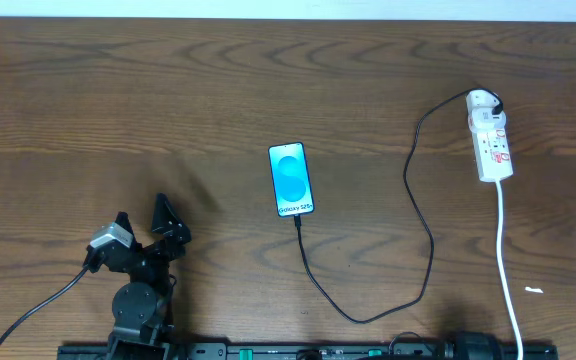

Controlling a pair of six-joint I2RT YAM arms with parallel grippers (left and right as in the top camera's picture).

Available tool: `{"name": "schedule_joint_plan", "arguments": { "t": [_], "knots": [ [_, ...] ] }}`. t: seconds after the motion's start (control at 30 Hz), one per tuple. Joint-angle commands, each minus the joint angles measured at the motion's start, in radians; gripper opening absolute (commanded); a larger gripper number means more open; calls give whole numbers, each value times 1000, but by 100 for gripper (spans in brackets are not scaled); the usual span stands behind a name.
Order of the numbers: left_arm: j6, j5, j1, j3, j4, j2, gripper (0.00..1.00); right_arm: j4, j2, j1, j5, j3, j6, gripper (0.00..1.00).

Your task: Plug charger to phone and switch on socket

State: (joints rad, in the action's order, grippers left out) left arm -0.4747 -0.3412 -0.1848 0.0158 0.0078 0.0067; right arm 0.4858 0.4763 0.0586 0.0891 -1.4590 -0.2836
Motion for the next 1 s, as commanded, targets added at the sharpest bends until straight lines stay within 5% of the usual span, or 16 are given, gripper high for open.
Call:
{"name": "schedule_joint_plan", "arguments": {
  "t": [0.0,0.77,0.97],
  "knots": [
    [2,1,5,-12,-48,-3,87,6,-8,-5,-12,4,35,15],
    [2,1,5,-12,-51,-2,87,-41,-471,0,-256,349,64,14],
    [2,1,5,-12,-51,-2,87,-81,-470,0,-256,369,64,28]
  ]
}}
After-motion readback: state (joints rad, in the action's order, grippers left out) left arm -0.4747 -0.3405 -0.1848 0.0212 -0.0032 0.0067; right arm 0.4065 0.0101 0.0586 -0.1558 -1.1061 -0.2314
